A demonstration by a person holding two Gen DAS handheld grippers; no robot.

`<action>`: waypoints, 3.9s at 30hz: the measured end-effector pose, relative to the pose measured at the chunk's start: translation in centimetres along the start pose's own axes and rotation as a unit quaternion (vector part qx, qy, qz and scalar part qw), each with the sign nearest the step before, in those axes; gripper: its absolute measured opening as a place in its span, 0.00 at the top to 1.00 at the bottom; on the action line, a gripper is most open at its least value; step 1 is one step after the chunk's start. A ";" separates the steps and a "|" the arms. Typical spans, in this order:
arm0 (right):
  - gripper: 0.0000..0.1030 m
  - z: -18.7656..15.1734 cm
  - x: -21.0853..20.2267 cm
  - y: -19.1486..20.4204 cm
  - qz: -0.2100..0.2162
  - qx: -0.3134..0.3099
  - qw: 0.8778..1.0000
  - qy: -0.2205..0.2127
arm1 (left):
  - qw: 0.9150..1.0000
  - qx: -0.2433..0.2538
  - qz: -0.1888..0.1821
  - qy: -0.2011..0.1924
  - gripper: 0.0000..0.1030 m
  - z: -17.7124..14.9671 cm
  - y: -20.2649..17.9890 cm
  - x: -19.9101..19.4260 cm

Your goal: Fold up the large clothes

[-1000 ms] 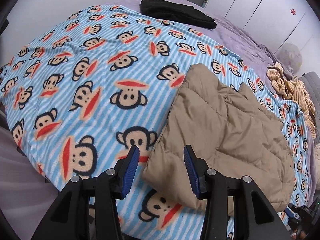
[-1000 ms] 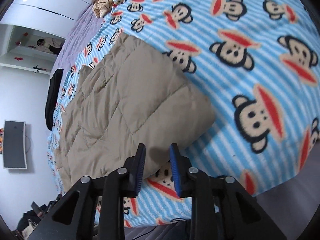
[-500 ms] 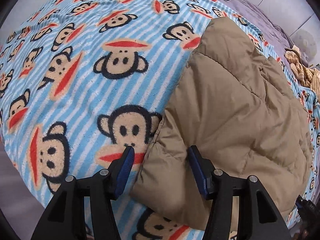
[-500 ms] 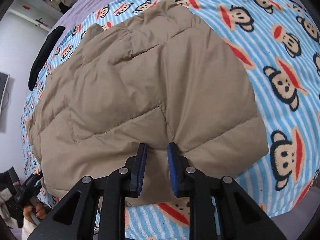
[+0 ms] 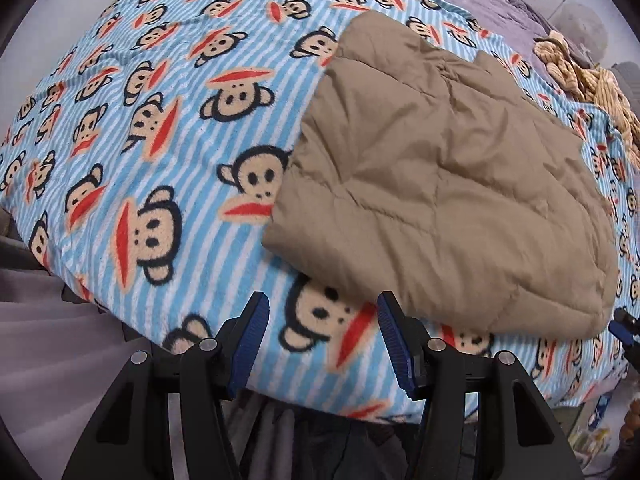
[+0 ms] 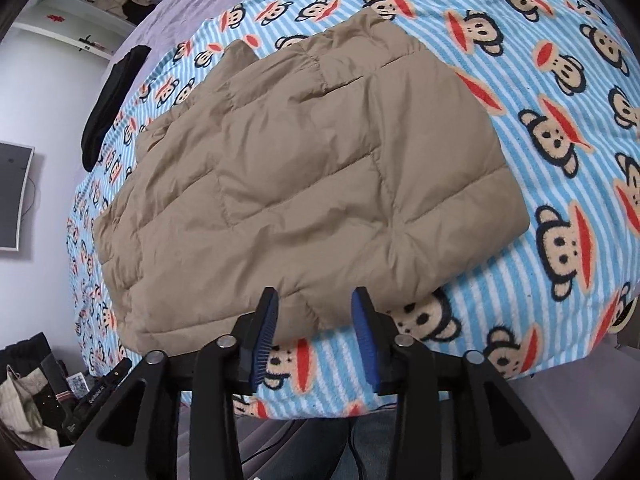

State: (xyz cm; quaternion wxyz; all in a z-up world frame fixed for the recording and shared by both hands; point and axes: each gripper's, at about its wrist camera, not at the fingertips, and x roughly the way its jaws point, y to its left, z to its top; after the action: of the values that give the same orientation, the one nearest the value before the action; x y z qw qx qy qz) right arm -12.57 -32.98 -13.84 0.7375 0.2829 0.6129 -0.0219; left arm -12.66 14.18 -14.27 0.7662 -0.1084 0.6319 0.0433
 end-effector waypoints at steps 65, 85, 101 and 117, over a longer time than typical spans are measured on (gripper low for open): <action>0.17 5.6 1.3 7.1 -0.015 -0.076 0.995 0.056 | 0.998 0.030 0.045 -0.026 0.00 5.4 -7.6 -4.3; 0.17 3.4 7.6 15.1 -0.059 -0.048 0.994 0.078 | 0.991 0.079 -0.112 0.004 0.00 15.9 3.6 2.8; 0.17 3.5 7.0 15.1 -0.072 -0.045 0.995 0.060 | 0.923 0.113 -0.328 0.164 0.27 17.2 -2.2 14.9; 0.77 11.6 11.7 14.6 0.013 -0.138 0.990 0.016 | 0.931 0.075 -0.344 0.093 0.74 15.1 -8.2 3.6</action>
State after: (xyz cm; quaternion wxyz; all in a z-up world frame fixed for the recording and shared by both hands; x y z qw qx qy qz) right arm 6.18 -22.18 -17.80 0.7601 0.1867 0.6177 0.0768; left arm 4.23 9.33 -14.16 0.6777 -0.2648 0.6258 -0.2811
